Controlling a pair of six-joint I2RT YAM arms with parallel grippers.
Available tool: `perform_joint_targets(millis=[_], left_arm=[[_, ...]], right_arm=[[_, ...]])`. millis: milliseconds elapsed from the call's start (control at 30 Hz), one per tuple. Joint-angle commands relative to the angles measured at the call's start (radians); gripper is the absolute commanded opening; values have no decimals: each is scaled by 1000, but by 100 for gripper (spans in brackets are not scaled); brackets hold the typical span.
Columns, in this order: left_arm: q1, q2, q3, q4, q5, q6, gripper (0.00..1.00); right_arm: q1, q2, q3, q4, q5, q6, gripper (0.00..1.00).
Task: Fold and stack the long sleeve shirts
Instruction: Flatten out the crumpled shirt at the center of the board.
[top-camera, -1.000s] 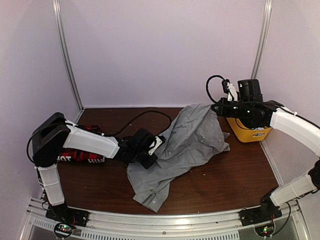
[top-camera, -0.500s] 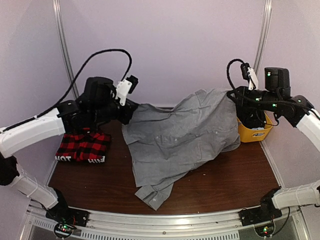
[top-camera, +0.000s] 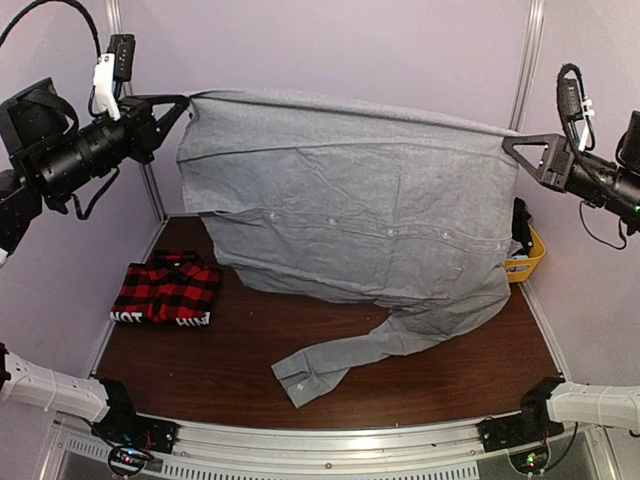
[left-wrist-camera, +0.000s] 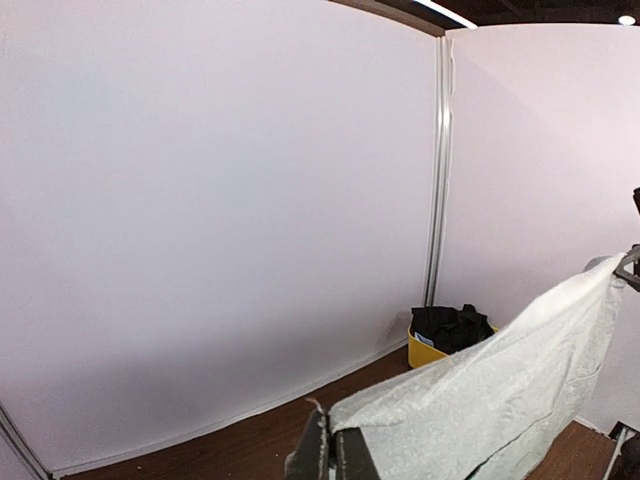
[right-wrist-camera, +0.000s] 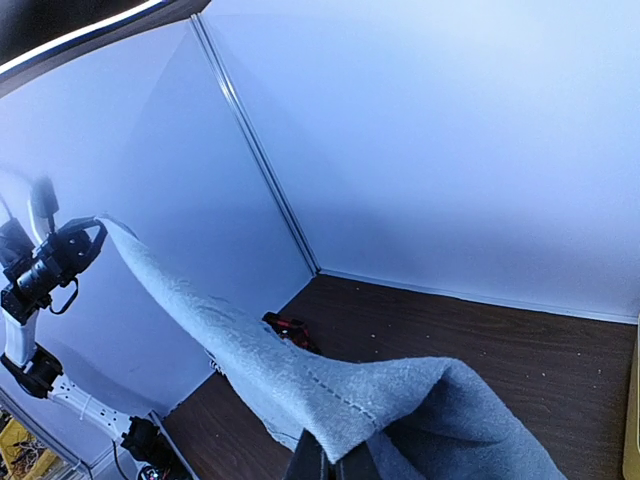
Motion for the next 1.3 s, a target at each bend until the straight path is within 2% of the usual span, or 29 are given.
perform_joint_targets(millis=[0, 100, 333, 500, 567, 633, 700, 767, 833, 867, 900, 1000, 1100, 1267], left_arm=[[9, 67, 53, -13, -205, 40, 0], [77, 195, 93, -25, -272, 46, 0], [361, 514, 147, 58, -115, -20, 0], [450, 837, 320, 141, -91, -11, 0], [464, 989, 437, 140, -72, -10, 2], [471, 1093, 559, 113, -61, -6, 16], [474, 1160, 649, 72, -65, -5, 38], [475, 1169, 673, 36, -91, -2, 59], [475, 1128, 611, 20, -107, 3, 76], [475, 1094, 565, 20, -98, 9, 83], [475, 1053, 505, 19, -77, 11, 87], [471, 902, 284, 43, 56, 13, 91], [436, 744, 94, 89, 91, 40, 91], [414, 545, -167, 107, 242, -24, 91]], right_arm=[[-4, 31, -5, 2, 68, 45, 0], [-4, 98, -37, 37, 157, 36, 0], [-8, 391, -68, 222, 281, -27, 0], [-37, 731, 96, 272, 395, -95, 1], [-54, 851, 179, 266, 417, -110, 10], [-64, 948, 266, 227, 422, -119, 25], [-66, 1001, 311, 197, 464, -138, 41], [-64, 983, 285, 175, 445, -154, 58], [-53, 915, 177, 201, 429, -177, 78], [-46, 869, 102, 219, 429, -187, 87], [-36, 821, 26, 233, 397, -199, 91], [5, 683, -185, 241, 299, -242, 90], [63, 560, -358, 195, 254, -265, 87], [129, 431, -508, 89, 197, -256, 88]])
